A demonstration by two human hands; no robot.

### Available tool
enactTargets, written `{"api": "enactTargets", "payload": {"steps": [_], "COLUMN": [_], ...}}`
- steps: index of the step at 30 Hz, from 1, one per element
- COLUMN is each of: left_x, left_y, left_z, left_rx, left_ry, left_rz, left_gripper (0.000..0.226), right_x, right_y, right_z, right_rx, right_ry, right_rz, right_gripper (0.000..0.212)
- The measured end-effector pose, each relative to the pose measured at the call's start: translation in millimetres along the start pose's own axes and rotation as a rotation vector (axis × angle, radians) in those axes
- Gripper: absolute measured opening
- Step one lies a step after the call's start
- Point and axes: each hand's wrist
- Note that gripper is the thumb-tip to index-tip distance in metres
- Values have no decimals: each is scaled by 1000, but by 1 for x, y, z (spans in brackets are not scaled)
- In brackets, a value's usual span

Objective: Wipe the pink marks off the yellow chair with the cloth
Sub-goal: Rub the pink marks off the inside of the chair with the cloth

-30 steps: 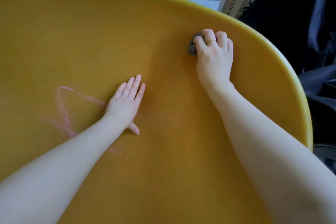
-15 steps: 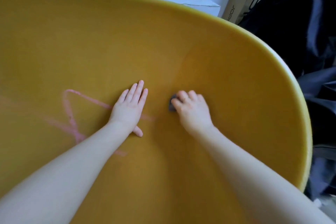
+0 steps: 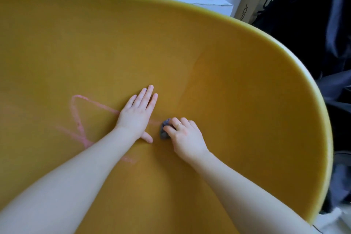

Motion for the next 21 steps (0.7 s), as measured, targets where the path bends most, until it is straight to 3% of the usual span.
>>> {"api": "enactTargets", "payload": {"steps": [4,7,9,11,15,21], "left_x": [7,21,31,45,58,51], "left_y": [1,-1,-8,-19,-43,-52], "left_z": [-2,-15,-31,-48,-69,-77], "left_rx": [-33,-89,-103,0,159,130], "left_ry": [-32,-117,-175,-229,-266,-239], "left_rz": [-7,21,189,411,341,378], "left_gripper": [134,126,122,125,128,131], "right_x": [31,64,82,84,55,24], "right_y": [-29,-63,-83,-98,-129,-172], "right_z": [50,97,120,123,93,34], "right_rx": [163,22,-155,-336,-558,-358], "right_ry": [243,439,494,422,130,2], "right_rz": [2,204,375,504,614,481], "right_gripper": [36,32,27,31,38,35]}}
Point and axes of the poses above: each hand's wrist, its own y-axis away from the middle knuckle, its own x-axis out of the back of the hand, z = x × y, and after that the axes turned 2 degrees about x, right-handed
